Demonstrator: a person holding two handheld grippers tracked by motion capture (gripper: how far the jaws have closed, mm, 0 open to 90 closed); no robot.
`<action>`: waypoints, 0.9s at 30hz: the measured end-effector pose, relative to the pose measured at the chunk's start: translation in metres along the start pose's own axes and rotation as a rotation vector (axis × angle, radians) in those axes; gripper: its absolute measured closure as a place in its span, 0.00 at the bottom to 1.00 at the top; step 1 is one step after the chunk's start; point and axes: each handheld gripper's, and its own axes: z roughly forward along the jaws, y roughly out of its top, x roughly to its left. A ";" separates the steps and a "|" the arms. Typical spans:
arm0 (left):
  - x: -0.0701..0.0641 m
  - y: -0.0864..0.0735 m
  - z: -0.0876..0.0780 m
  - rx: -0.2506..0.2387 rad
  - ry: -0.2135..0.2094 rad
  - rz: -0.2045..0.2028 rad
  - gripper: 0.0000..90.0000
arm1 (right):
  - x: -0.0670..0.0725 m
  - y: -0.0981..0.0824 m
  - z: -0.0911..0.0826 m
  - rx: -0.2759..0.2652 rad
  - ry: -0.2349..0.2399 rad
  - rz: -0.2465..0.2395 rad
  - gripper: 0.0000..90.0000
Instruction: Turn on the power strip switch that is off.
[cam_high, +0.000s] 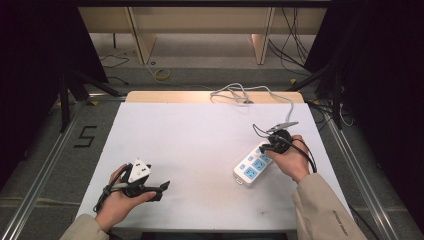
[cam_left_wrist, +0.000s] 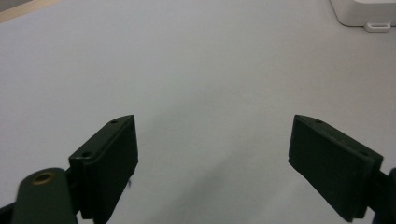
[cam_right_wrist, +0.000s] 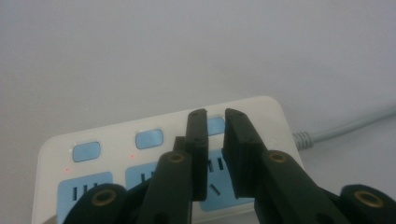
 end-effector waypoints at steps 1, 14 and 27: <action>0.000 0.000 0.000 0.000 0.001 0.000 0.17 | 0.000 -0.002 -0.001 -0.010 0.003 -0.003 0.84; 0.000 0.000 0.000 -0.001 0.002 -0.006 0.17 | 0.004 -0.029 -0.022 -0.082 0.028 -0.007 0.64; 0.000 -0.001 0.000 0.001 0.004 -0.013 0.17 | 0.008 -0.060 -0.036 -0.150 0.052 -0.035 0.47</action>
